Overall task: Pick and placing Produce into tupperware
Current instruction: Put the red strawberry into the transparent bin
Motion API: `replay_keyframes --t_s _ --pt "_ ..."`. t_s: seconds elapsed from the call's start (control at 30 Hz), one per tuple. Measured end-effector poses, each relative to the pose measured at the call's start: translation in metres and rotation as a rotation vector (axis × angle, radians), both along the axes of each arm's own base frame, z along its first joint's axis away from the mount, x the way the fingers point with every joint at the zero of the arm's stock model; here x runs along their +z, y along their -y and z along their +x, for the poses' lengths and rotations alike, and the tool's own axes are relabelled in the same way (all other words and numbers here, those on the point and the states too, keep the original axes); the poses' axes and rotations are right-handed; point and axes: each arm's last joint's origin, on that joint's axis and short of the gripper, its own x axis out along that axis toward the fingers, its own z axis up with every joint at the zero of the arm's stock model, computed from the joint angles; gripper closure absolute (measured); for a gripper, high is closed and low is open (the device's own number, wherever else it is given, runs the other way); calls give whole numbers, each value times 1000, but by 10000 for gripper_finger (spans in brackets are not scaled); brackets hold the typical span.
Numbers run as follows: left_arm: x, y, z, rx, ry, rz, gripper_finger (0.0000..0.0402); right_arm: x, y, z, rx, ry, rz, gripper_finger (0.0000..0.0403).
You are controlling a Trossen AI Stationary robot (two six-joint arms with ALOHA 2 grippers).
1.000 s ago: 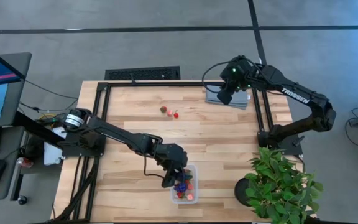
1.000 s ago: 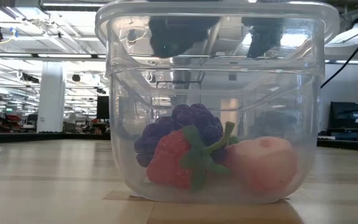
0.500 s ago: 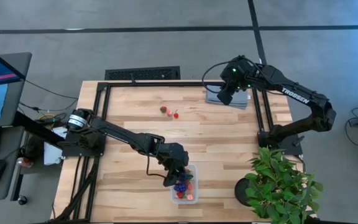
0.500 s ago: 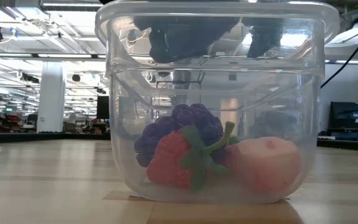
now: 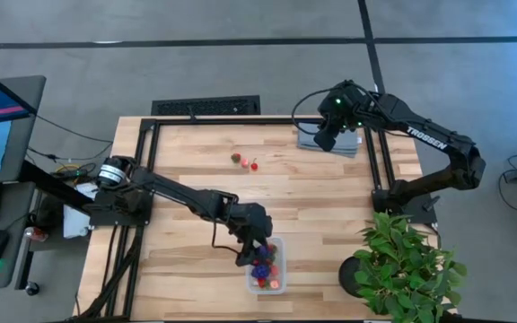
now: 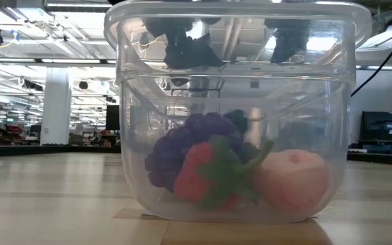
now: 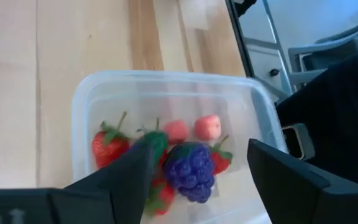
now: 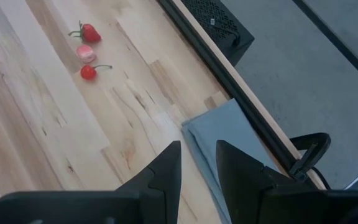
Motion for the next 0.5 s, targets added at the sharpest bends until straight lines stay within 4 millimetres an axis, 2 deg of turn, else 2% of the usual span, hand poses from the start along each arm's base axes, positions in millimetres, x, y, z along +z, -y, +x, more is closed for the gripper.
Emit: replay_keyframes --t_s 0.17,0.33,0.5 --pt "-3 -17 -8 19 -105 50 152 0 0 0 0 0 0 280" --pt "-1 -39 -26 53 -261 147 156 0 0 0 -1 0 1 280" --pt "19 -58 -38 91 -233 218 157 0 0 0 -1 -2 2 280"
